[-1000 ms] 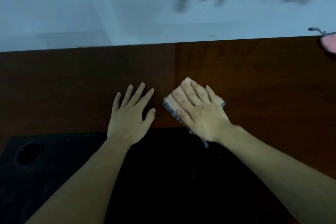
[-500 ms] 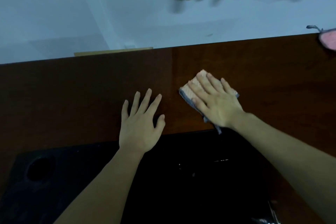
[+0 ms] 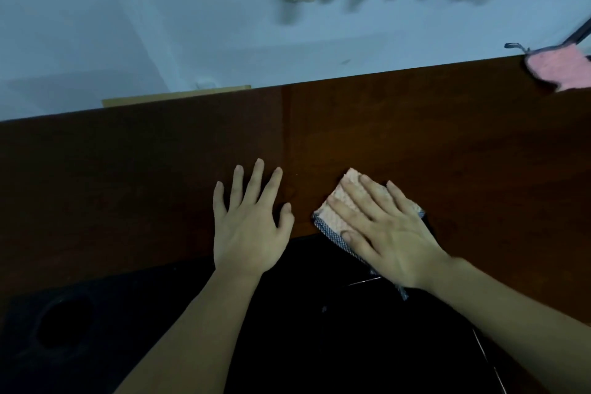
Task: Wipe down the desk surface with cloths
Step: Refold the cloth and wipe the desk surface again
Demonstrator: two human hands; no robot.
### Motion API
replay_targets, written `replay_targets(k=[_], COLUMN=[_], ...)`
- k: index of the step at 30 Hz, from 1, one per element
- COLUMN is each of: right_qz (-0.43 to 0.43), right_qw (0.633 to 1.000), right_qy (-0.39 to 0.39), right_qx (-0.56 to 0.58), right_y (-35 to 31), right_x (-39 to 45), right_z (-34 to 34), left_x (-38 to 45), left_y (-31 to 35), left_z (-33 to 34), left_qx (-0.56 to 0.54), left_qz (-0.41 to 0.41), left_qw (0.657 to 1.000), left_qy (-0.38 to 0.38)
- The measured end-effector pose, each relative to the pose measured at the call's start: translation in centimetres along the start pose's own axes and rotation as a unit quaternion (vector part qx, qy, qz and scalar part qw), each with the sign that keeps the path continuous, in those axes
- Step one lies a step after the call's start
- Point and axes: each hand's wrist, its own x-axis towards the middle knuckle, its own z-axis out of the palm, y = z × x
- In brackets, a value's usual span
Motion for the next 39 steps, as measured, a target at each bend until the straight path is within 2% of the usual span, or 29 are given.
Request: replay_targets(k=[7, 11, 14, 20, 25, 30, 34, 39], right_qz=[0.115, 0.14, 0.121, 0.032, 0.06, 0.116, 0.091, 0.007], right_qw=[0.993, 0.99, 0.992, 0.999, 0.998, 0.992, 0.995, 1.0], right_qy=[0.006, 0.008, 0.009, 0.004, 0.019, 0.011, 0.006, 0.009], right_qx=[0.027, 0.033, 0.03, 0.024, 0.031, 0.042, 0.039, 0.012], right_y=[2.9, 2.9, 1.5, 0.1, 3.3, 7.8, 8.5, 7.8], right_x=[7.4, 8.6, 6.0, -0.8, 2.0, 7.3, 7.1, 0.6], right_z=[-2.8, -2.9, -2.3, 0.2, -0.8, -3.2, -3.4, -1.3], left_x=[0.0, -0.1, 0.0, -0.3, 0.0, 1.3, 2.0, 2.0], left_y=[0.0, 0.0, 0.0, 0.2, 0.9, 4.8, 8.8, 11.0], left_z=[-0.2, -0.5, -0.7, -0.7, -1.2, -1.1, -0.3, 1.0], left_qx=[-0.001, -0.004, -0.003, 0.02, 0.044, 0.003, -0.031, -0.054], left_qz=[0.002, 0.001, 0.001, 0.013, 0.003, -0.01, -0.007, -0.047], left_qw=[1.0, 1.0, 1.0, 1.0, 0.998, 0.999, 0.999, 0.997], left_qy=[-0.008, -0.015, -0.023, -0.012, -0.045, -0.038, -0.018, -0.034])
